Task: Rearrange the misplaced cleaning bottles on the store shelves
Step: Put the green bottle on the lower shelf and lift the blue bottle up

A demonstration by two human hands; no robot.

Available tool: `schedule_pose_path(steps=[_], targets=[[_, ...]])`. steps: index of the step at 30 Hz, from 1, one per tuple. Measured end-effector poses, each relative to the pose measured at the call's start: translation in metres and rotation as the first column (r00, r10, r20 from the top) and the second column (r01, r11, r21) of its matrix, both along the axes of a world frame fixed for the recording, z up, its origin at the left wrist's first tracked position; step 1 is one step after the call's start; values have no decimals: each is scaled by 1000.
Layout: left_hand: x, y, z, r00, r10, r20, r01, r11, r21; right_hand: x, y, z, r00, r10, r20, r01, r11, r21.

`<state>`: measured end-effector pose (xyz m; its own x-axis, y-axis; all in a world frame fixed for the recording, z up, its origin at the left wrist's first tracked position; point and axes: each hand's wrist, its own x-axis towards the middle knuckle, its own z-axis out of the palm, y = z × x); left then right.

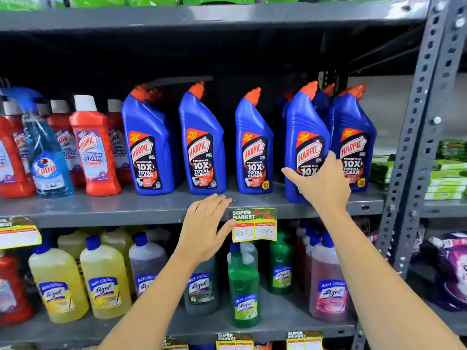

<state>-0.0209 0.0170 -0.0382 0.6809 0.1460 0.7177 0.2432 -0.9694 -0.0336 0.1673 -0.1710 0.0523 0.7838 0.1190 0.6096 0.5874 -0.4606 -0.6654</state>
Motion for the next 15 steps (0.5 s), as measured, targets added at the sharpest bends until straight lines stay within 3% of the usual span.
schedule_pose_path(steps=[5, 15], targets=[[0, -3, 1, 1000, -8, 11, 9, 1000, -25, -1, -7, -4, 986, 139, -95, -140, 990, -6], [4, -1, -3, 1000, 21, 12, -20, 999, -29, 26, 20, -8, 974, 165, -155, -170, 985, -16]])
